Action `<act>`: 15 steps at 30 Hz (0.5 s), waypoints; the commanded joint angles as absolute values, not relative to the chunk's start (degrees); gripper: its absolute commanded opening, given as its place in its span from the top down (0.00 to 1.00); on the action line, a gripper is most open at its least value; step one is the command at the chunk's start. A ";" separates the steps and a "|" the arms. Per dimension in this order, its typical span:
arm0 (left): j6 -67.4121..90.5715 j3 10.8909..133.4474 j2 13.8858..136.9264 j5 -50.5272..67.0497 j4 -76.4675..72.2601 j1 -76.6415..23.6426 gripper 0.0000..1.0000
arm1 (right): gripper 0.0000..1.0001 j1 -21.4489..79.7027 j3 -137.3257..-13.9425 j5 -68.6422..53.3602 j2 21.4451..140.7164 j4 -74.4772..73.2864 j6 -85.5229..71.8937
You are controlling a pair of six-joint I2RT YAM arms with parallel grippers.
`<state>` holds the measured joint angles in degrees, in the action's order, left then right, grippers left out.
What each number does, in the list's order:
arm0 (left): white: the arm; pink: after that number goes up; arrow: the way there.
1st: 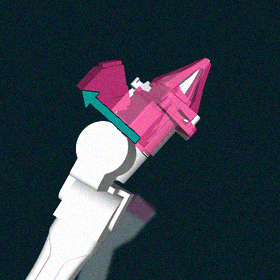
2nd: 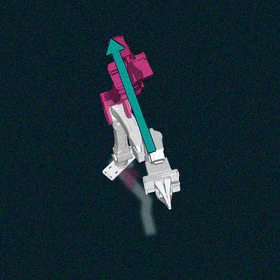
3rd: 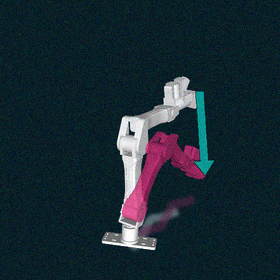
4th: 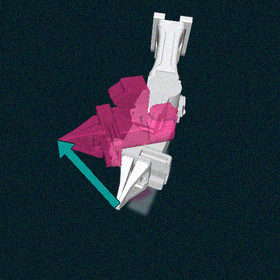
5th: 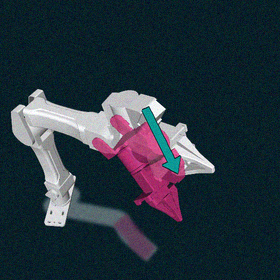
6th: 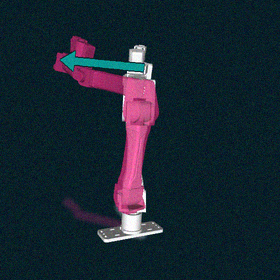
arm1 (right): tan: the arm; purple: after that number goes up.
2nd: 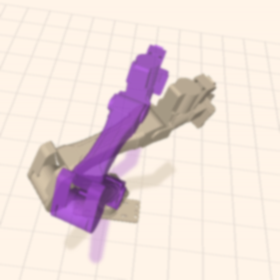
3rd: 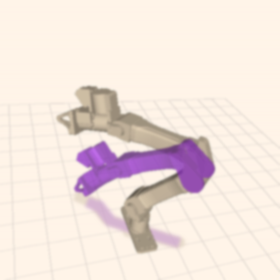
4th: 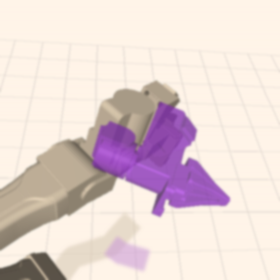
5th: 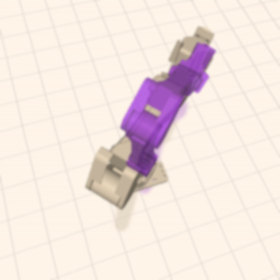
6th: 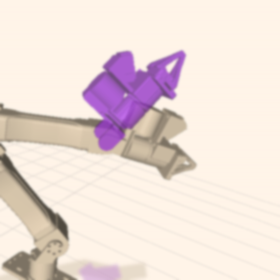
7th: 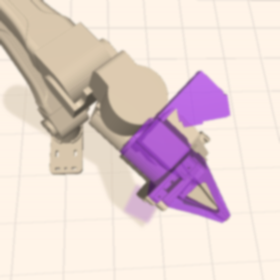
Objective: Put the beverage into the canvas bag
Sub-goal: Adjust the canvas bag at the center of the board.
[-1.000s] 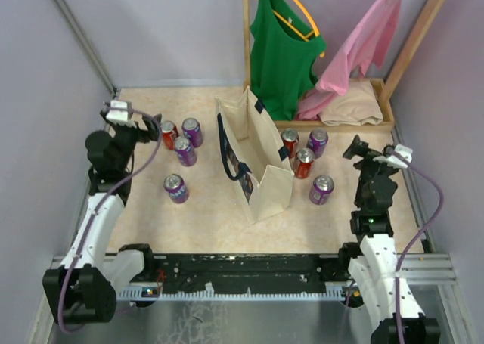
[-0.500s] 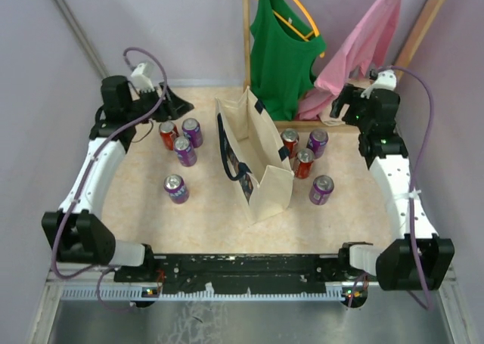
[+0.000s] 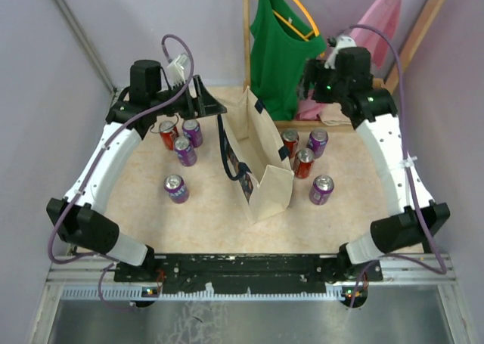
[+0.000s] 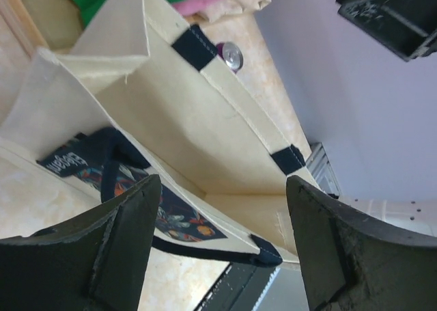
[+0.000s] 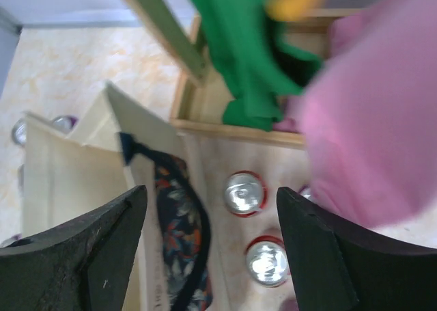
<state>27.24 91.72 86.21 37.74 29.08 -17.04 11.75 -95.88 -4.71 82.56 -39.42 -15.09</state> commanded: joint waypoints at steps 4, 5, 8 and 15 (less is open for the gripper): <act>26.70 88.84 85.42 38.76 34.04 -17.70 0.17 | 0.22 25.46 -104.19 4.23 87.35 -50.72 -15.69; 26.89 88.68 85.57 38.97 34.12 -17.74 0.17 | 0.22 26.22 -103.54 4.81 87.43 -50.59 -15.99; 28.42 85.78 85.24 39.28 32.62 -18.15 0.17 | 0.22 27.73 -102.19 6.29 88.05 -50.67 -16.04; 28.76 80.61 84.91 36.53 29.93 -23.41 0.17 | 0.20 28.60 -100.47 6.62 90.70 -50.76 -13.82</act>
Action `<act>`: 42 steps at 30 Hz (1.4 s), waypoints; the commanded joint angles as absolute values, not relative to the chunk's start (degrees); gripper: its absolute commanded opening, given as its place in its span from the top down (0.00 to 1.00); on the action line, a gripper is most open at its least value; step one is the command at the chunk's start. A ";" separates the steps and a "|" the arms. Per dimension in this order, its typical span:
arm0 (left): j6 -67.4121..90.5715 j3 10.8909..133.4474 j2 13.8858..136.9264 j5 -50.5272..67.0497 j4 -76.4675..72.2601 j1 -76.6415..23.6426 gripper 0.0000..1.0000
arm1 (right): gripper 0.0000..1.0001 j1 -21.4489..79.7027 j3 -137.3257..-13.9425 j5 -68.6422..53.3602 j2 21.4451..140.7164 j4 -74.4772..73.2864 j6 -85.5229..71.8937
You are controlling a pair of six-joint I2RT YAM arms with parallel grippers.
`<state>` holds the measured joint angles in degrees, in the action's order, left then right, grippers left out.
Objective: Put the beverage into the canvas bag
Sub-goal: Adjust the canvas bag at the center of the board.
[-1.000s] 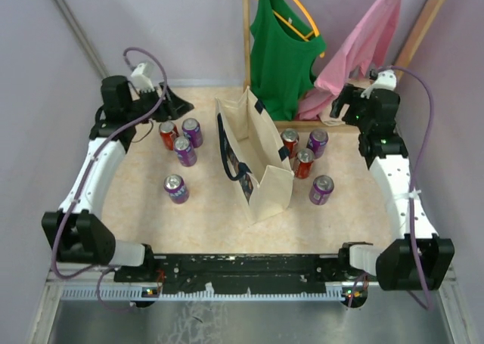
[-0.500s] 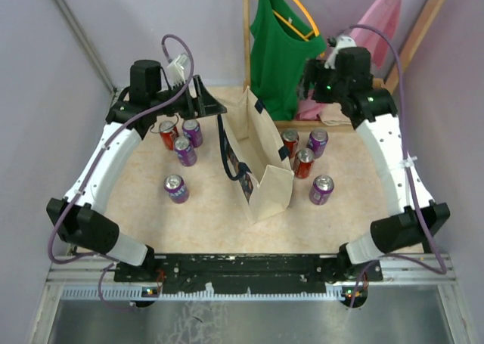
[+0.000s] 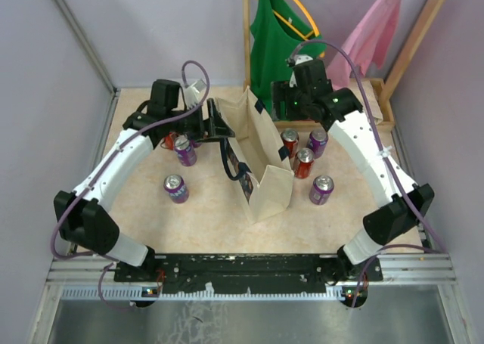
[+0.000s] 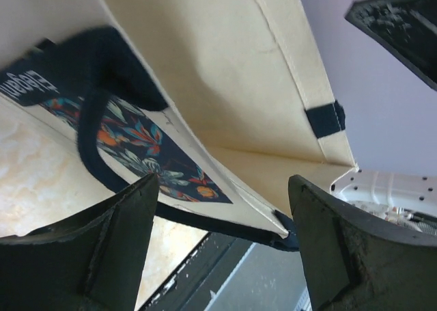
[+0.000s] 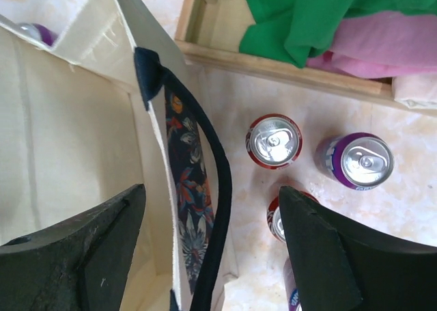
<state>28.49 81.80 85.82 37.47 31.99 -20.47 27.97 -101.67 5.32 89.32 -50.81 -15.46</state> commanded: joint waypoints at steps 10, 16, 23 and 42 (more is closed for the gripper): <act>29.38 80.22 90.45 33.73 27.19 -28.70 0.19 | 0.20 31.03 -95.13 3.06 91.50 -47.23 -14.32; 28.09 77.87 91.62 30.37 25.72 -30.07 0.27 | 0.21 35.10 -94.74 3.34 93.93 -46.45 -14.68; 24.75 77.61 91.36 24.99 27.89 -30.15 1.00 | 0.97 37.50 -96.87 7.30 97.76 -50.80 -14.04; -8.37 108.55 92.47 8.98 71.47 -27.79 1.00 | 1.00 39.55 -104.28 28.91 90.47 -76.77 -20.32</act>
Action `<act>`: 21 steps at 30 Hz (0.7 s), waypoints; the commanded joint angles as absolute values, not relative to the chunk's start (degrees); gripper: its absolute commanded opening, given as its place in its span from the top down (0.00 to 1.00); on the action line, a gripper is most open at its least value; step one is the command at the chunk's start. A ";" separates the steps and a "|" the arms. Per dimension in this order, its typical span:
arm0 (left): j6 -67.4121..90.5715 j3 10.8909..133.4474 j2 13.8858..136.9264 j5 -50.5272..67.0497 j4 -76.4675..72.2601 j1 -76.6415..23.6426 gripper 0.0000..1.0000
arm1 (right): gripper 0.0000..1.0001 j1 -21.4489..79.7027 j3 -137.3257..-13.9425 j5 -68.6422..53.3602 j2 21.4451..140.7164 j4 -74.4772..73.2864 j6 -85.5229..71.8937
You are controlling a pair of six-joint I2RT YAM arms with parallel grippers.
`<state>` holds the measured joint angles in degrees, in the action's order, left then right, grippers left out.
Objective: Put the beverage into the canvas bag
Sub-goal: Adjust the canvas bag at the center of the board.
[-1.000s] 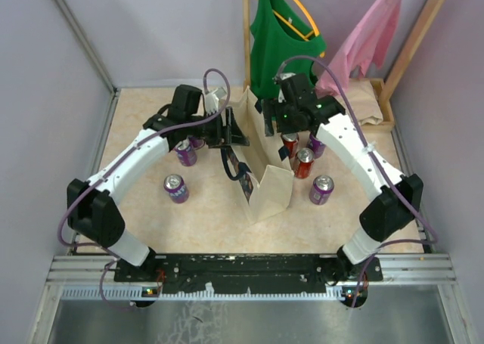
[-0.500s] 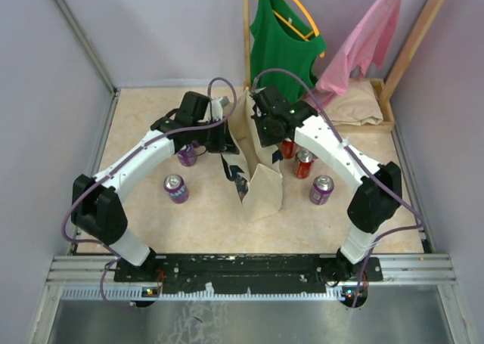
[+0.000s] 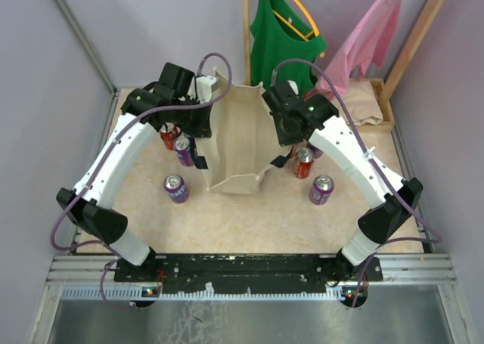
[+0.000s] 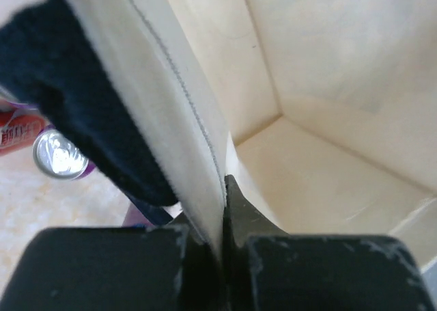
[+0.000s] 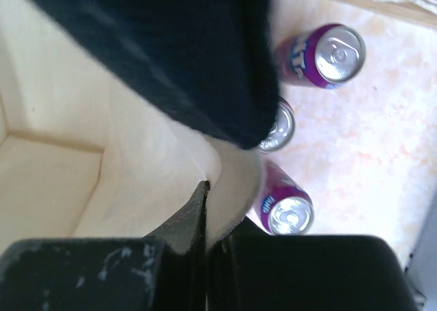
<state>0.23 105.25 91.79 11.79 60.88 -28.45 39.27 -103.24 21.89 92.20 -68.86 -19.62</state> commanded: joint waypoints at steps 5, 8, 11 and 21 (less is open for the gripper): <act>-12.38 108.53 92.38 1.47 76.16 -27.26 1.00 | 1.00 39.48 -101.38 31.39 89.50 -77.89 -20.91; -16.06 103.04 89.14 -3.53 74.57 -25.99 1.00 | 1.00 38.82 -98.76 31.81 87.89 -78.29 -21.28; -19.61 98.99 86.54 -8.95 72.94 -24.44 1.00 | 1.00 36.47 -96.35 31.80 85.41 -79.65 -21.45; -20.19 93.66 83.85 -6.64 71.26 -21.59 1.00 | 1.00 33.76 -92.34 26.91 82.43 -79.99 -17.90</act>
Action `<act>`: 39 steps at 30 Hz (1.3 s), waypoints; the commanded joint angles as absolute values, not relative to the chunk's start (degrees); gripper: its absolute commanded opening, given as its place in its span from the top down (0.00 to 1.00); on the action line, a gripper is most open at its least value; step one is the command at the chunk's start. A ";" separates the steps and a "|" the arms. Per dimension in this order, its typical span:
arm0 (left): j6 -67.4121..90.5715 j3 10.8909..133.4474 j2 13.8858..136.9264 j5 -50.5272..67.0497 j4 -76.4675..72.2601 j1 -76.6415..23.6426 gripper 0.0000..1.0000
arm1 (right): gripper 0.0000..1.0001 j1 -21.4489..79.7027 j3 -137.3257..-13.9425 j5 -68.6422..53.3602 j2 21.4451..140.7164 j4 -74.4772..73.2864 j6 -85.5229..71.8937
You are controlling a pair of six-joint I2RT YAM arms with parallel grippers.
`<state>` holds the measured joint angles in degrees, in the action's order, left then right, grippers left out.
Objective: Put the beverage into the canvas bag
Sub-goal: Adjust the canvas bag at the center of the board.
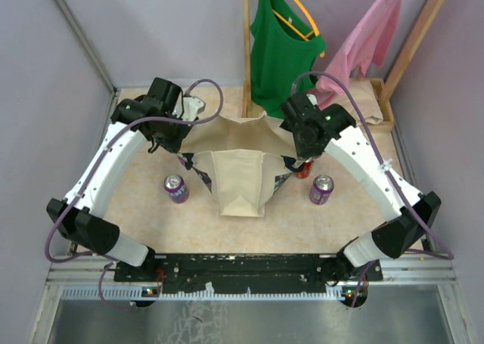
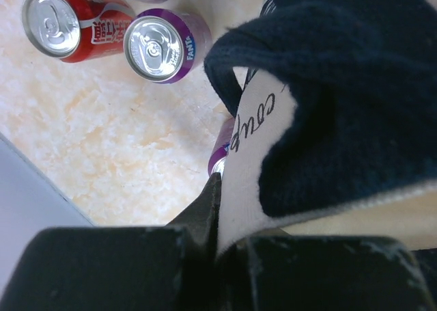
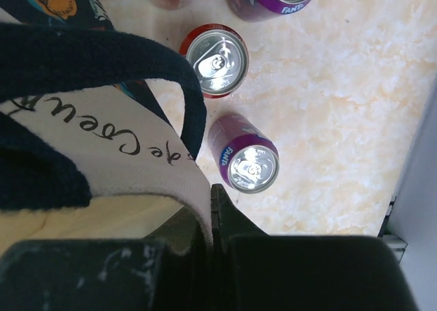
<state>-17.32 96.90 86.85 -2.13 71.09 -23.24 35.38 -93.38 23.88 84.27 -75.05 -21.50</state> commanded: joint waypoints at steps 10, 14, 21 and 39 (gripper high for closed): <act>-19.14 83.46 80.34 -2.74 68.04 -21.64 1.00 | 1.00 36.69 -88.84 19.53 85.31 -76.41 -19.24; -18.55 81.42 80.50 -1.01 65.14 -21.71 1.00 | 1.00 36.83 -86.57 19.12 86.29 -73.90 -19.59; -16.36 82.50 82.13 3.79 67.01 -21.66 1.00 | 1.00 36.83 -85.93 18.92 86.95 -74.75 -19.77; -12.25 78.32 79.73 7.62 66.63 -22.53 1.00 | 0.97 38.02 -80.83 17.21 83.28 -74.99 -23.50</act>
<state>-13.28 78.78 82.17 6.70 66.87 -22.74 37.85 -80.93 15.29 85.89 -72.75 -23.44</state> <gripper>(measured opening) 0.008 0.007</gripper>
